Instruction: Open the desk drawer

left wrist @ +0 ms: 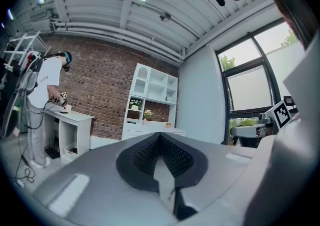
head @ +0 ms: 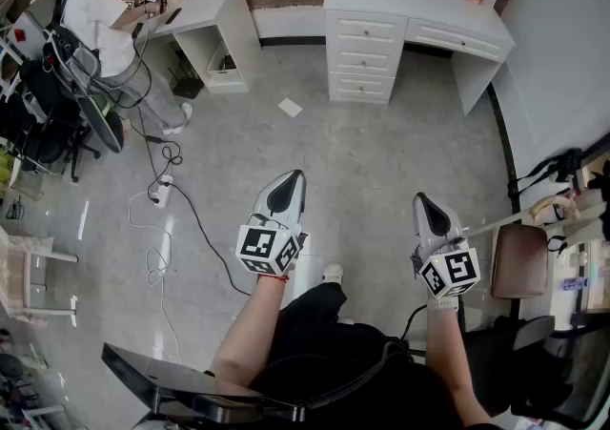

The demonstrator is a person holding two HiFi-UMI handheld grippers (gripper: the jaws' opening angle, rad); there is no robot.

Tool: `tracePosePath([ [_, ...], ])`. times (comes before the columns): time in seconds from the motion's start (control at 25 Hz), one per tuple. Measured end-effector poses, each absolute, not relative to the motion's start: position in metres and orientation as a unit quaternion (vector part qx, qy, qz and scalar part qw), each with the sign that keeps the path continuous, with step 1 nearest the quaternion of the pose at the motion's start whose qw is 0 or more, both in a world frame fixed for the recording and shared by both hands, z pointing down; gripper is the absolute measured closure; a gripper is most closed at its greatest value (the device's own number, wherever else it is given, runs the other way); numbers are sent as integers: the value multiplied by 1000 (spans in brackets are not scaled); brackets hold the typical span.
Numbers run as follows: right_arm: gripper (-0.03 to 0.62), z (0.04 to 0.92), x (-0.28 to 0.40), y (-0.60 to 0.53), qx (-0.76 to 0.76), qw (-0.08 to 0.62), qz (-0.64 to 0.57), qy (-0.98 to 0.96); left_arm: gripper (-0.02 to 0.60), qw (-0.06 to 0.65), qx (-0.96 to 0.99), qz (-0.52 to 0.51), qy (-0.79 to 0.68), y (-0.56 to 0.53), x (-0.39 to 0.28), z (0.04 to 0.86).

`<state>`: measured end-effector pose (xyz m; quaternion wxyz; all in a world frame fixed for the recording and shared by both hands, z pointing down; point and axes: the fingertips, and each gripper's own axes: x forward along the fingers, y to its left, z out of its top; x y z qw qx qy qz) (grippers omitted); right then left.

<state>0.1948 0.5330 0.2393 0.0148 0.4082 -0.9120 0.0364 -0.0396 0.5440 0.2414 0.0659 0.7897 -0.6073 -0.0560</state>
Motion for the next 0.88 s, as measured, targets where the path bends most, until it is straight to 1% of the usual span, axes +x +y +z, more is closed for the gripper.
tracePosePath([
  [0.44,592,261,175,454,425,26,53,-904,580,83,802,-51,-590,457,-57,260],
  [0.76,592,251,174,416,443,-20,76,-893,580,61,819,-24,-570,419,-57,259],
  [0.88,592,255,174,399,442,-16,77,-893,580,67,818,-25,-571,400,-61,261],
])
